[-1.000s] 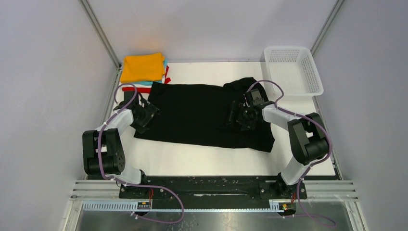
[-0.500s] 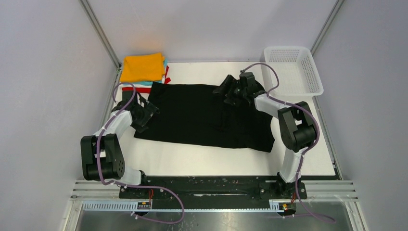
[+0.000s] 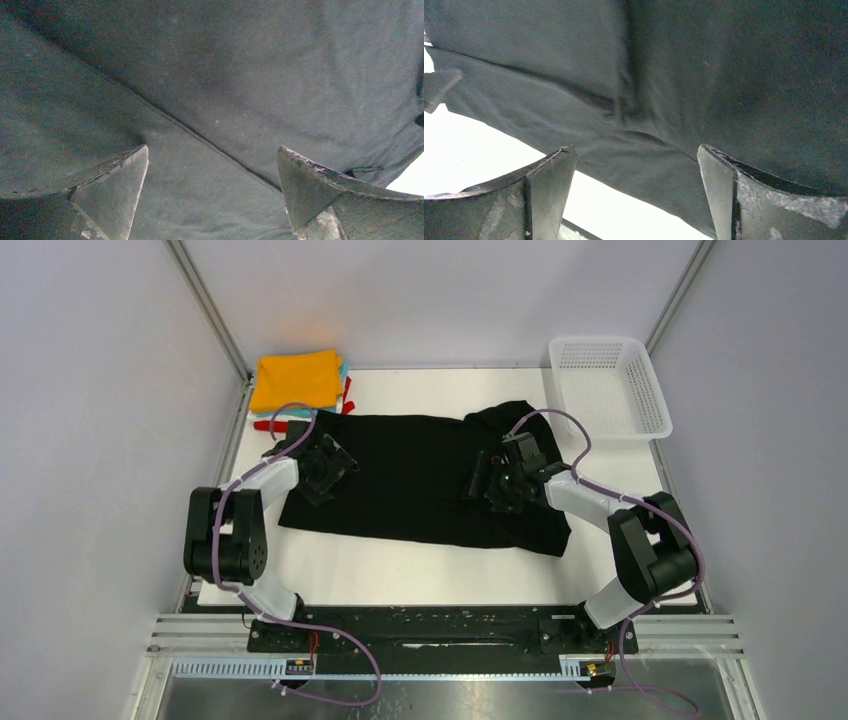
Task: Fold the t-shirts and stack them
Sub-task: Fold the flattened tshirt in 1/3 of the way, then grab the side of the flattened tshirt furthest away from the robot with both arms
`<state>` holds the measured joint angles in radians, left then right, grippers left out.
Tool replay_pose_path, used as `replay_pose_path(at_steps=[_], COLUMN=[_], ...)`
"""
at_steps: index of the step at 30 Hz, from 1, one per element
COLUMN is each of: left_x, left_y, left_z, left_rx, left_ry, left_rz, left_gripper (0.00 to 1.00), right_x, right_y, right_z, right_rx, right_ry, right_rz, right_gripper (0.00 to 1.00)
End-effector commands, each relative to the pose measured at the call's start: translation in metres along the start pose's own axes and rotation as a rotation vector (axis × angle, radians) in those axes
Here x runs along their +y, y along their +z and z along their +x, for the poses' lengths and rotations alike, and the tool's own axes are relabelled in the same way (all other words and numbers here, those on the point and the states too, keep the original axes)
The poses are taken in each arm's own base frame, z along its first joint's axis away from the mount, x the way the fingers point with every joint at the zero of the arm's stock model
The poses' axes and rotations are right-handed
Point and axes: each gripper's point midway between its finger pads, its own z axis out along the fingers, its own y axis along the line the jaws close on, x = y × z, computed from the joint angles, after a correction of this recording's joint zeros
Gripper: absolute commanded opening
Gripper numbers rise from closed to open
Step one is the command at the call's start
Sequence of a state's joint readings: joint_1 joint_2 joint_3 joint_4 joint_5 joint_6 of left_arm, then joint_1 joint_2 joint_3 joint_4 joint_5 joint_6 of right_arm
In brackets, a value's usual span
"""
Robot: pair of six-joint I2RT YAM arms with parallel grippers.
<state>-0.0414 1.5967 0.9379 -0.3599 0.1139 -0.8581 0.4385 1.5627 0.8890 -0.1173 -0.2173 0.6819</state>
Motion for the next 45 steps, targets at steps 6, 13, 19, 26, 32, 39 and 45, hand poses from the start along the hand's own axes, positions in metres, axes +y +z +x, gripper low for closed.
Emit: replay_pose_path(at_steps=[6,13,19,26,32,39,45], left_x=[0.028,0.083,0.113,0.118,0.078,0.029,0.028], left_y=[0.018,-0.015,-0.038,-0.070,-0.093,-0.093,-0.044], left_z=[0.022,0.068,0.113,0.098,0.054,-0.031,-0.102], left_rx=[0.044,0.094,0.127,-0.021,-0.156,-0.316,-0.324], left_ry=[-0.009,0.030,0.016,0.009,0.040,0.018,0.012], left_rz=[-0.074,-0.167,-0.171,-0.175,-0.109,-0.107,-0.288], left_gripper=[0.99,0.99,0.99,0.99,0.99,0.99,0.97], right_x=[-0.043,-0.068,-0.087,-0.080,-0.042,-0.010,-0.018], right_y=[0.010,-0.025,-0.052,-0.070,-0.067,-0.058,-0.068], right_z=[0.054,0.096,0.136,0.126,0.068,0.011,-0.013], right_rx=[0.137,0.200,0.265,0.177,-0.004,-0.114,-0.255], right_ry=[0.068,0.058,0.033,-0.018,-0.042,0.028,0.005], right_rz=[0.102,0.137,0.148,0.115,0.044,-0.041,-0.026], right_gripper=[0.99,1.00,1.00,1.00,1.00,0.99,0.99])
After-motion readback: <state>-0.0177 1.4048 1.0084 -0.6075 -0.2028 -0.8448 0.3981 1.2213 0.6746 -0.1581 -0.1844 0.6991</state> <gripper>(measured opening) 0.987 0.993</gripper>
